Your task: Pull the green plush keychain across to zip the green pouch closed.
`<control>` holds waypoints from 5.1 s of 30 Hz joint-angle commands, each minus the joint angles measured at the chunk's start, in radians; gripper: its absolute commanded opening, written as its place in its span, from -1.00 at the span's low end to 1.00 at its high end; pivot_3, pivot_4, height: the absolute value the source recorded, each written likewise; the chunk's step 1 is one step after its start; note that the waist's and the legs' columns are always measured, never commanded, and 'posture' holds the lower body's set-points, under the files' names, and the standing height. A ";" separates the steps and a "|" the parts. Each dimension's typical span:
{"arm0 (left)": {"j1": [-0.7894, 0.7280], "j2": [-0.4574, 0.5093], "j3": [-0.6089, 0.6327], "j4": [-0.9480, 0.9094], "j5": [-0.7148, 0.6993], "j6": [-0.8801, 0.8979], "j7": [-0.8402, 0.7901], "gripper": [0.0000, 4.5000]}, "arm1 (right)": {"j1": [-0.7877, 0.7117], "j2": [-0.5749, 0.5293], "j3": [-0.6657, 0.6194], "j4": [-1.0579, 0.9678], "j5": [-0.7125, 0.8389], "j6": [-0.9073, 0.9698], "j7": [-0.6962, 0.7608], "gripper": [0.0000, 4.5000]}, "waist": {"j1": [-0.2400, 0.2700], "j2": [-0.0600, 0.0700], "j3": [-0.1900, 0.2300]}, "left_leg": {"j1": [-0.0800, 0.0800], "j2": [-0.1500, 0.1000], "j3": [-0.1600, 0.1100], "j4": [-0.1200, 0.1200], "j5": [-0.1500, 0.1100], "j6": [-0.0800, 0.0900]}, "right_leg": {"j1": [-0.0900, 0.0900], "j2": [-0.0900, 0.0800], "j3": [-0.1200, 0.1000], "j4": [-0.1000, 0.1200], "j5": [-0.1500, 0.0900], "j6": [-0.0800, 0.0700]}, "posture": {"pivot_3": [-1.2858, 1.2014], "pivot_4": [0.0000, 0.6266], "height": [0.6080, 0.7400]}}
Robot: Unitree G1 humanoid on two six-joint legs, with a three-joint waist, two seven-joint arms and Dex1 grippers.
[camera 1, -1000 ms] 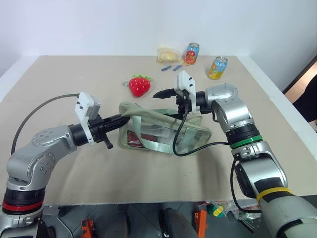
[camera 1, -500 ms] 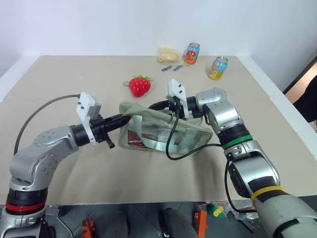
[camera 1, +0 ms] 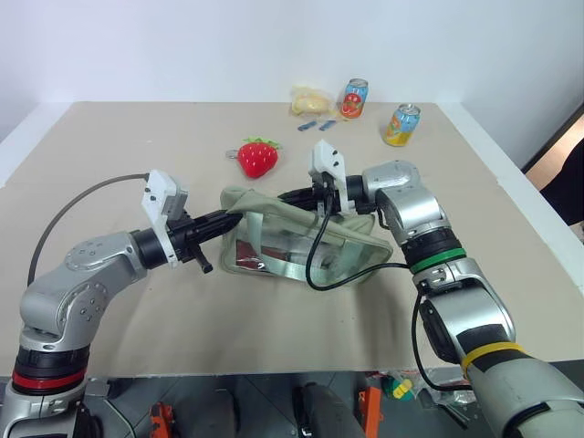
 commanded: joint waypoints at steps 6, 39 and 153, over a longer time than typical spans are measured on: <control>-0.027 -0.018 -0.023 0.009 0.029 -0.026 0.013 -1.00 | -0.090 -0.048 -0.100 -0.084 0.055 -0.002 -0.049 -0.99 | 0.000 0.000 0.000 | 0.000 0.000 0.000 0.000 0.000 0.000 | 0.000 0.000 0.000 0.000 0.000 0.000 | 0.03 -0.52 1.00; -0.139 -0.142 -0.023 0.113 0.115 -0.094 0.130 -1.00 | 0.016 -0.186 -0.208 -0.381 0.132 0.031 -0.236 -0.99 | -0.003 0.000 0.000 | -0.001 0.000 0.000 -0.001 0.000 0.000 | -0.002 0.001 0.001 0.000 0.000 0.000 | 0.03 -0.52 1.00; -0.235 -0.046 -0.015 0.059 0.039 0.041 0.114 1.00 | 0.674 -0.379 -0.571 -0.859 0.404 0.331 -0.587 0.99 | -0.003 0.000 0.000 | 0.002 0.000 0.004 0.001 0.000 0.000 | 0.000 0.003 0.007 0.000 0.002 0.003 | 0.03 -0.52 1.00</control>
